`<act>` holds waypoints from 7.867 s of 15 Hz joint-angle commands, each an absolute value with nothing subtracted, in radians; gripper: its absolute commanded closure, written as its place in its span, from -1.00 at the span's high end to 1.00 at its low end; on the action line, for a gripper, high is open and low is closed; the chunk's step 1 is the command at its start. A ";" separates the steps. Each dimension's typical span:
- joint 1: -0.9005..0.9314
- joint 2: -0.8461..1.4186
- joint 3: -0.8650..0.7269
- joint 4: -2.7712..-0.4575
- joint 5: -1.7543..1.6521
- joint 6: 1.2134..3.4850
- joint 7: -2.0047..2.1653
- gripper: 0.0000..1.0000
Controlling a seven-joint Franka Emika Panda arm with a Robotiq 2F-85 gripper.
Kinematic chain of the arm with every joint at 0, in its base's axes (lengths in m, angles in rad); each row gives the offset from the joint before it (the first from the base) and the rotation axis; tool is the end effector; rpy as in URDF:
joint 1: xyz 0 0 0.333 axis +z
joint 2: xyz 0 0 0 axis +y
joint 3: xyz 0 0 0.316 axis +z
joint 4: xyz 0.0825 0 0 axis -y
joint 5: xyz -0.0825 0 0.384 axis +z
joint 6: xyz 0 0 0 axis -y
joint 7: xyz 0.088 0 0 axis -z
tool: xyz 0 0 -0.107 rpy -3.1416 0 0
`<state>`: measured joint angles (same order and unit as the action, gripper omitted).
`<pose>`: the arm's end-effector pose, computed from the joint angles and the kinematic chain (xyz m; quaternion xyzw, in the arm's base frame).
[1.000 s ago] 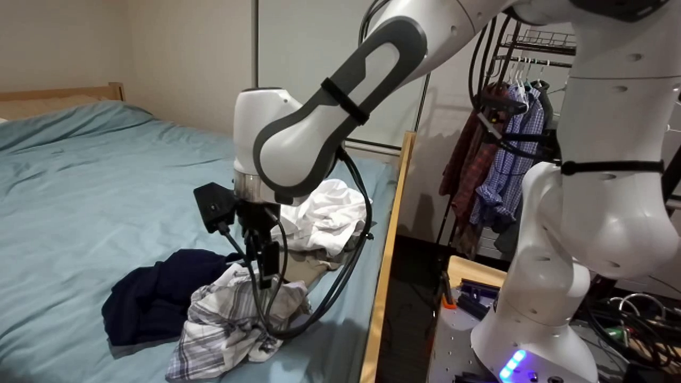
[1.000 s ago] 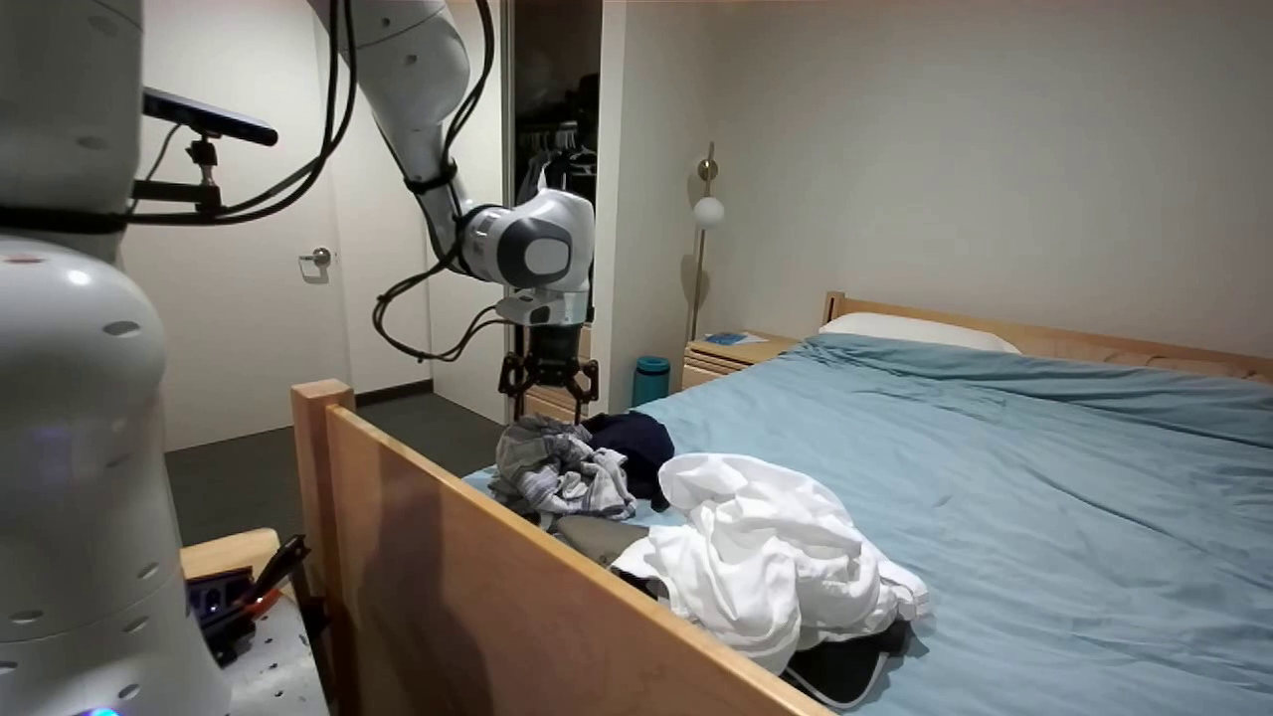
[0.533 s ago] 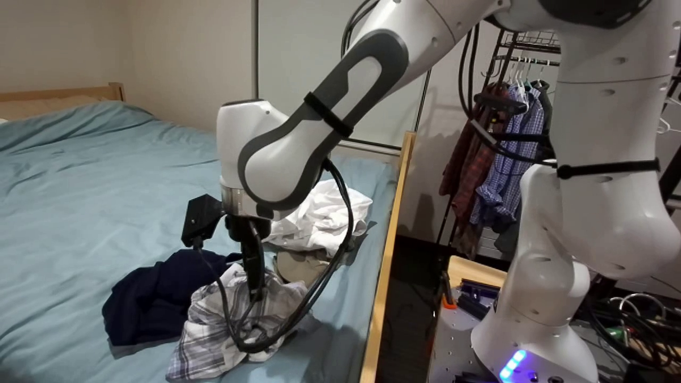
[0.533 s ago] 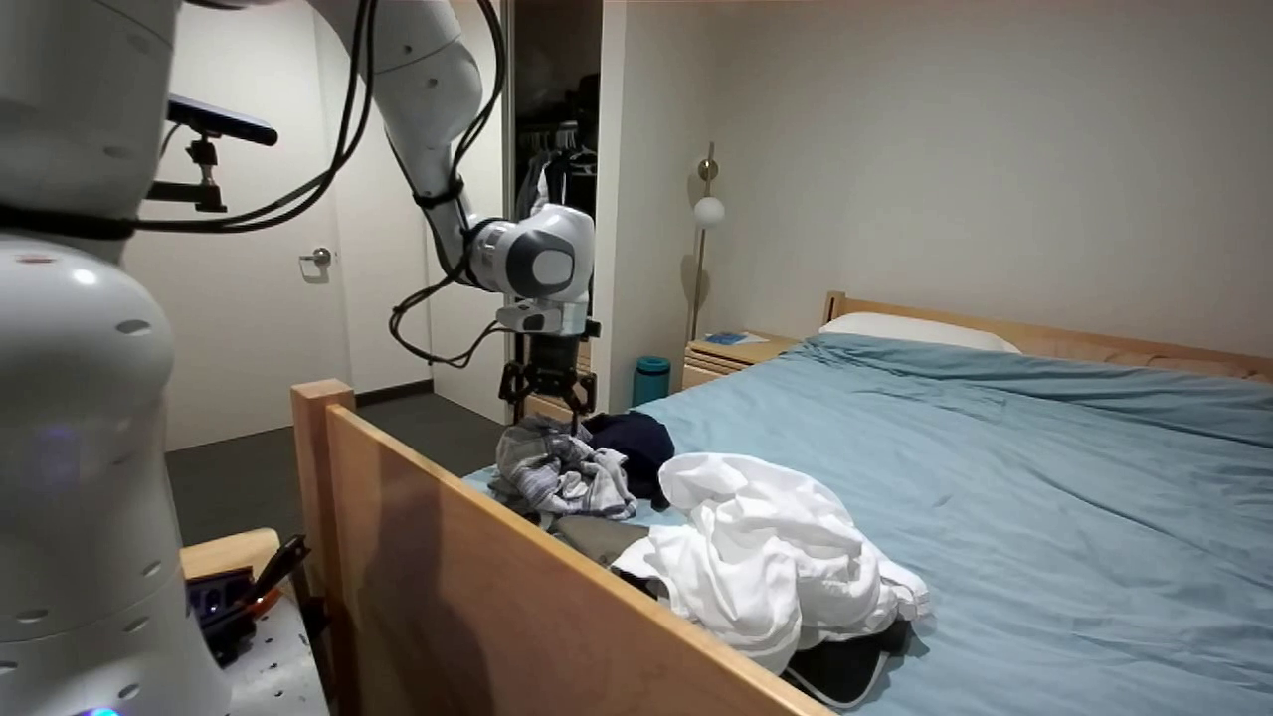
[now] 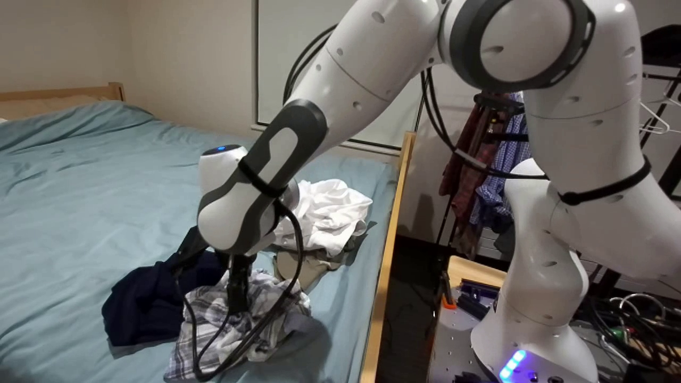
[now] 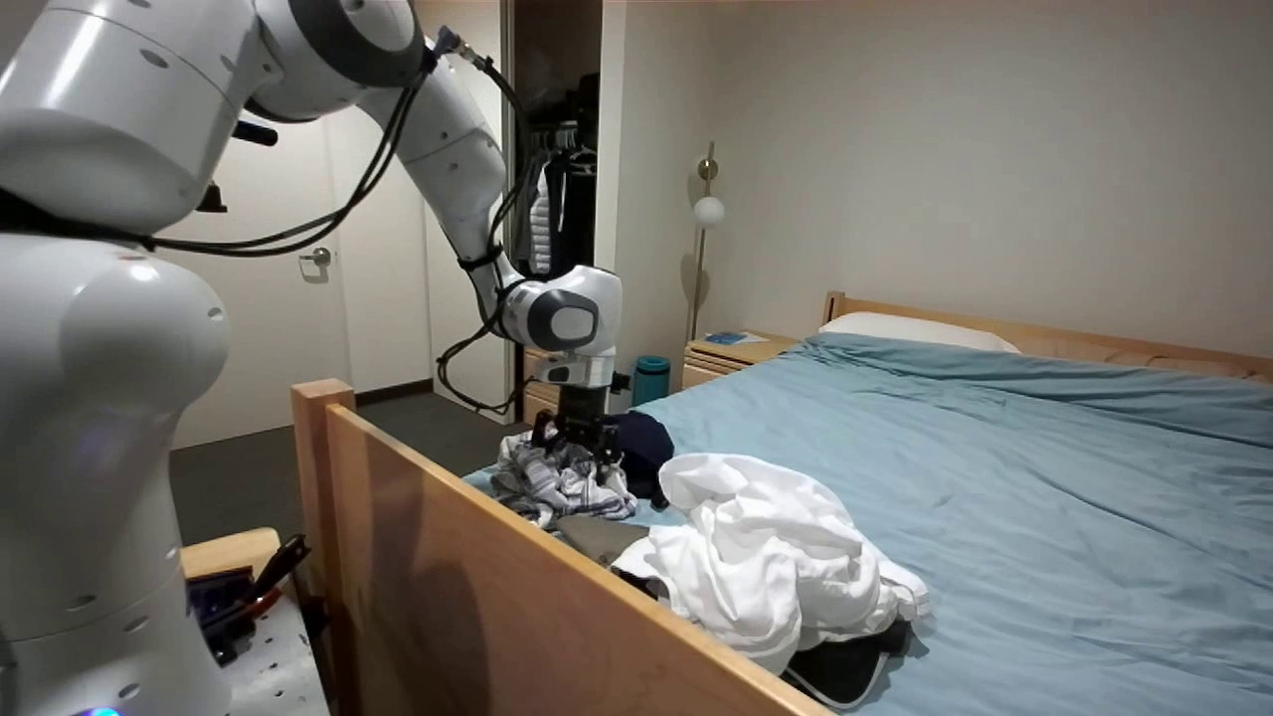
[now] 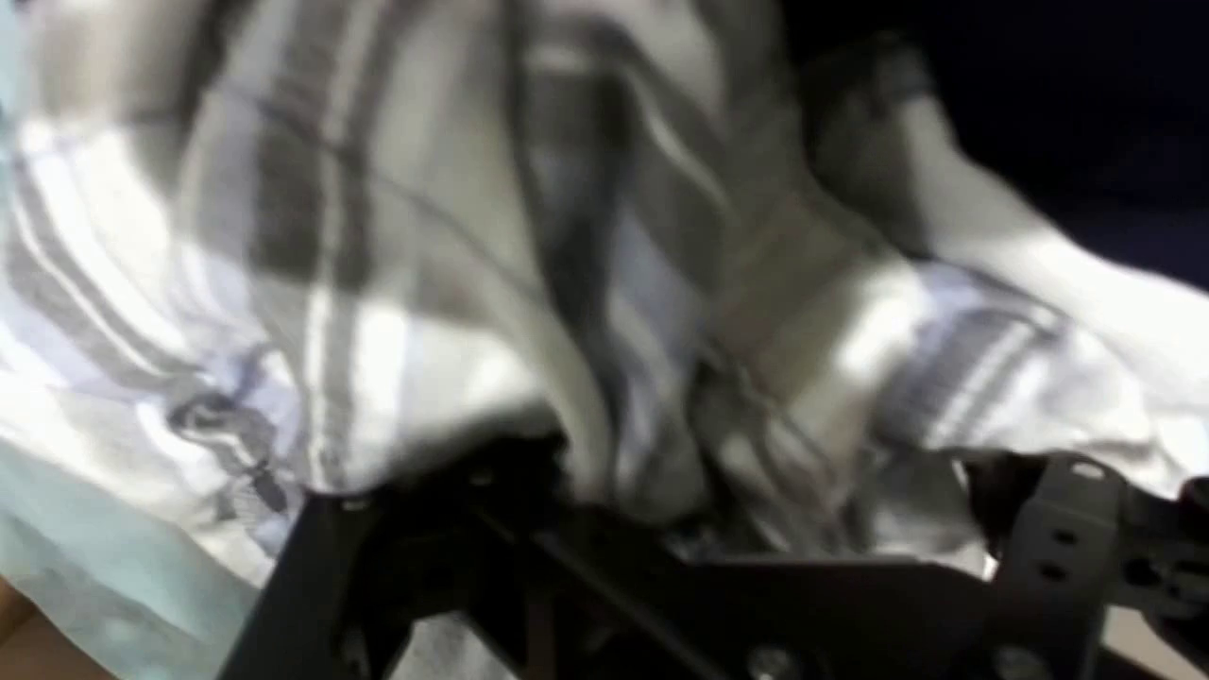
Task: Move the clothes from left to right
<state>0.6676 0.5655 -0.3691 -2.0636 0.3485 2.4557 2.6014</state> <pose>0.5496 0.1658 0.1618 0.2927 -0.9546 -0.0094 0.0553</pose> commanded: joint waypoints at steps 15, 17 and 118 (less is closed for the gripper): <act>0.489 0.550 -0.068 -2.068 0.017 2.581 2.530 -0.86; 0.560 0.476 -0.122 -2.143 -0.123 2.573 2.607 -0.84; 0.915 0.364 -1.502 -2.271 0.977 2.379 2.464 0.97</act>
<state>0.7464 0.5079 -1.3276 -2.1801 1.0165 2.3028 2.5523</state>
